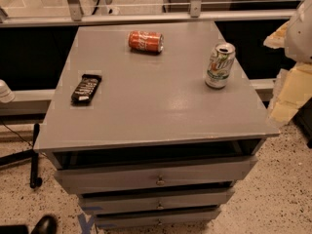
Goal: Move 7up can near coke can
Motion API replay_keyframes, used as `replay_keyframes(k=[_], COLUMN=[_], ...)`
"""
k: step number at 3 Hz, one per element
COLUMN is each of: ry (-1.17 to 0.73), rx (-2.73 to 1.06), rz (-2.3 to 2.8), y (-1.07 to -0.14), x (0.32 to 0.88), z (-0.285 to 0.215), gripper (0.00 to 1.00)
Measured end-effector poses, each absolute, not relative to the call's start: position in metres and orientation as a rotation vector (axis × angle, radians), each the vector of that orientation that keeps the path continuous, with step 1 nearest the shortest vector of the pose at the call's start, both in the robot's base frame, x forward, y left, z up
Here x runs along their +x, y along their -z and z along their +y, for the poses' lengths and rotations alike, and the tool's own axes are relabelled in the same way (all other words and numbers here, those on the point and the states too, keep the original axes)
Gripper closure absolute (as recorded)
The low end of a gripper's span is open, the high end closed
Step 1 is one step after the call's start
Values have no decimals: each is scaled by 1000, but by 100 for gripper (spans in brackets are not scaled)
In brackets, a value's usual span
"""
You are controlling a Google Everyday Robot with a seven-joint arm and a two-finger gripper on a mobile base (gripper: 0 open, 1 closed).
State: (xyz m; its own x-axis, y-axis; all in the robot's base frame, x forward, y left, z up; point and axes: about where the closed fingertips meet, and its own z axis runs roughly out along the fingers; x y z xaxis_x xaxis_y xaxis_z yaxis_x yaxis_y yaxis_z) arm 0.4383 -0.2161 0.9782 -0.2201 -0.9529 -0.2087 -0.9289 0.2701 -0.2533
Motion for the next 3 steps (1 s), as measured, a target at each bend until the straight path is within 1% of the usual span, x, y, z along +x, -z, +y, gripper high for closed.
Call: replay_keyframes(k=[1,2,3], ry=[105,24,-152], rx=[-1720,-1665,-1495], rz=[2226,2207,2173], y=[-978,-958,-904], x=[438,449,488], z=[-216,-217,-230], gripper=[0,0,0])
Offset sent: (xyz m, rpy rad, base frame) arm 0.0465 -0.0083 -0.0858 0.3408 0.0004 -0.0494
